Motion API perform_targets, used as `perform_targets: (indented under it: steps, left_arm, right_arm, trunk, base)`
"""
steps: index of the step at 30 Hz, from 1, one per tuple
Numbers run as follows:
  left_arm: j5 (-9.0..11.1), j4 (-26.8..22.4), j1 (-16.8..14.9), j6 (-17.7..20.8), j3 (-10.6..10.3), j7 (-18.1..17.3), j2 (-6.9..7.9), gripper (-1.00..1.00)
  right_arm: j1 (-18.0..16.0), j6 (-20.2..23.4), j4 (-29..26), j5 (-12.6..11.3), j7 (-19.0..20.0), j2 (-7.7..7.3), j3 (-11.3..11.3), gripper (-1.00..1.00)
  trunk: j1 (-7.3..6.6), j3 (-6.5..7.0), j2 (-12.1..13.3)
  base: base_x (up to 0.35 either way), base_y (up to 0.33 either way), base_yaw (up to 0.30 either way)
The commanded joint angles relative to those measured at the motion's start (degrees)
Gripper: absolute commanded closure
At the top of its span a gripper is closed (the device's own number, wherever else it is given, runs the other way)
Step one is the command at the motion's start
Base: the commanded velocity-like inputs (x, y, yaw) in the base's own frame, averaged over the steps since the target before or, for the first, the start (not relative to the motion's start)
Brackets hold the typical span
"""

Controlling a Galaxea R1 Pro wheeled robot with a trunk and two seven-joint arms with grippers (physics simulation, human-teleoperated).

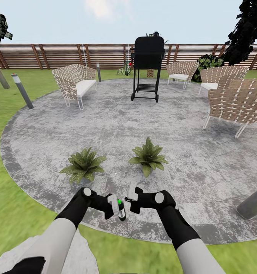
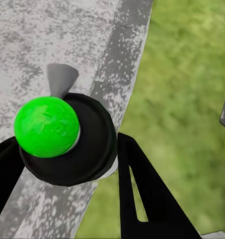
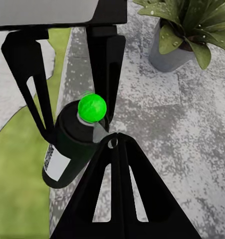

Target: Pick up the pesticide atomizer in the garden and spray insectifuge to fully cover both potted plants in the garden.

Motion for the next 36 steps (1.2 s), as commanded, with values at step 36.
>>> perform_targets:
  steps: [36]
  left_arm:
    - [5.97, 1.57, -0.21, -0.33, 0.14, 0.58, -0.26, 1.00]
  right_arm:
    - [-0.02, -0.02, 0.02, 0.35, 0.20, 0.02, 0.16, 1.00]
  trunk:
    - [-0.01, -0.05, -0.02]
  base:
    - [0.000, 0.000, 0.000]
